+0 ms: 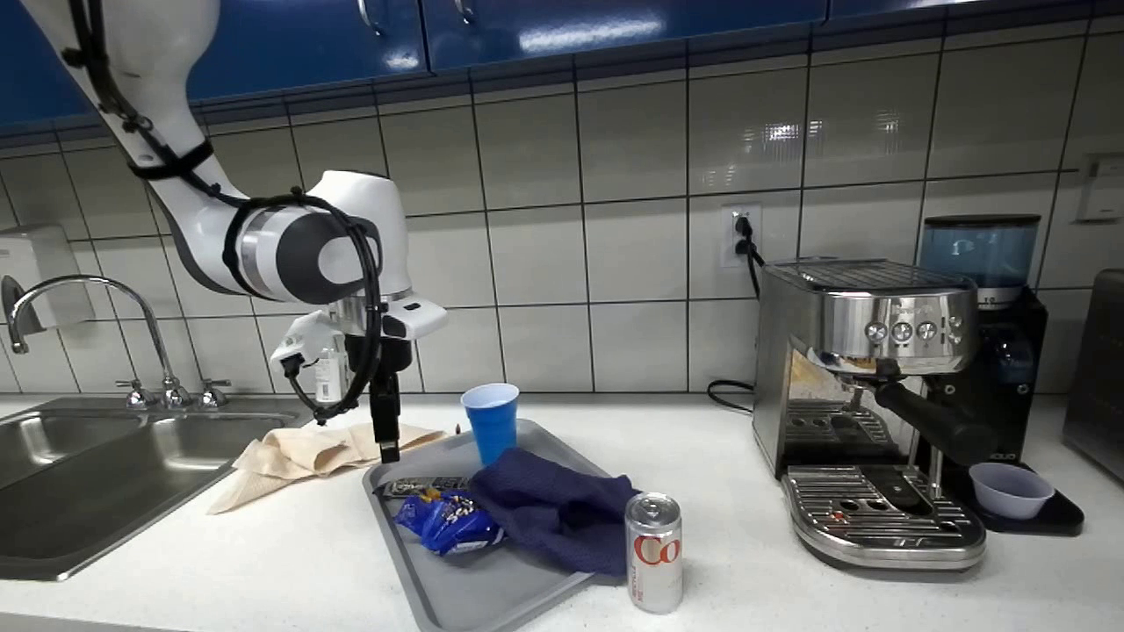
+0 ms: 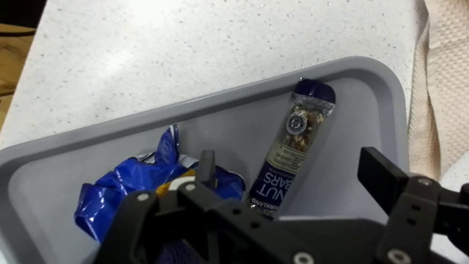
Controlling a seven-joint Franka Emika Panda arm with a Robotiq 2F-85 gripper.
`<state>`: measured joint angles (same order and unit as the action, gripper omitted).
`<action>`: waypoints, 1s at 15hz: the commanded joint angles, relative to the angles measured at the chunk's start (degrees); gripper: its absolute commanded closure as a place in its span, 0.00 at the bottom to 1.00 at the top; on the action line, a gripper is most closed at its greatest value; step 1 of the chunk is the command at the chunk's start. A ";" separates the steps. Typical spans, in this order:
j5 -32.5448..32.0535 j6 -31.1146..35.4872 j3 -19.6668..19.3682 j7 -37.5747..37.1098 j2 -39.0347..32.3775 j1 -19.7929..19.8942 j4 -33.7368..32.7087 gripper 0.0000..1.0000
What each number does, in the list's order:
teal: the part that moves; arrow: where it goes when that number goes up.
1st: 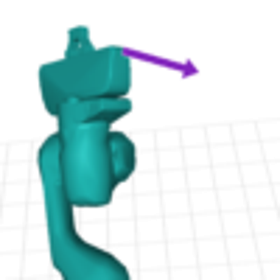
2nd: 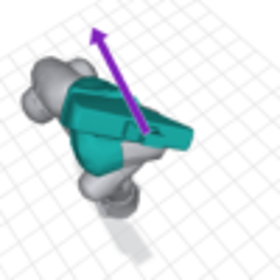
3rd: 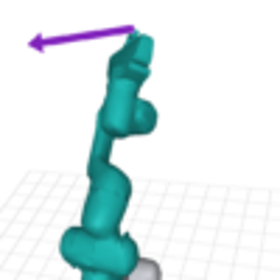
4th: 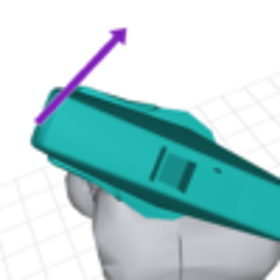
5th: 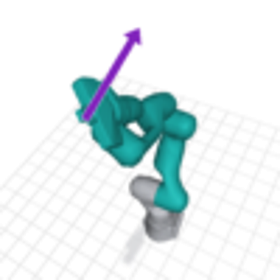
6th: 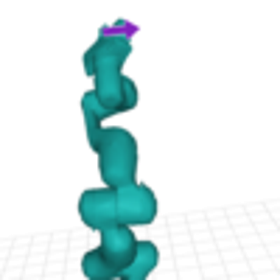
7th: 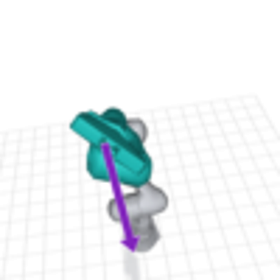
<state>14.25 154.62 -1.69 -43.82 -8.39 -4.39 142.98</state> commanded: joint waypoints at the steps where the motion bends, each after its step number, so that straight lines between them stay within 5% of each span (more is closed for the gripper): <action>1: -2.93 0.69 0.43 4.83 7.54 0.55 6.64 0.00; 11: -3.35 -2.01 0.83 18.39 23.29 2.64 17.48 0.00; 15: -2.54 -5.58 0.29 22.91 25.92 3.02 16.26 0.00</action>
<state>11.08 153.20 -1.70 -24.98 13.46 -2.92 159.32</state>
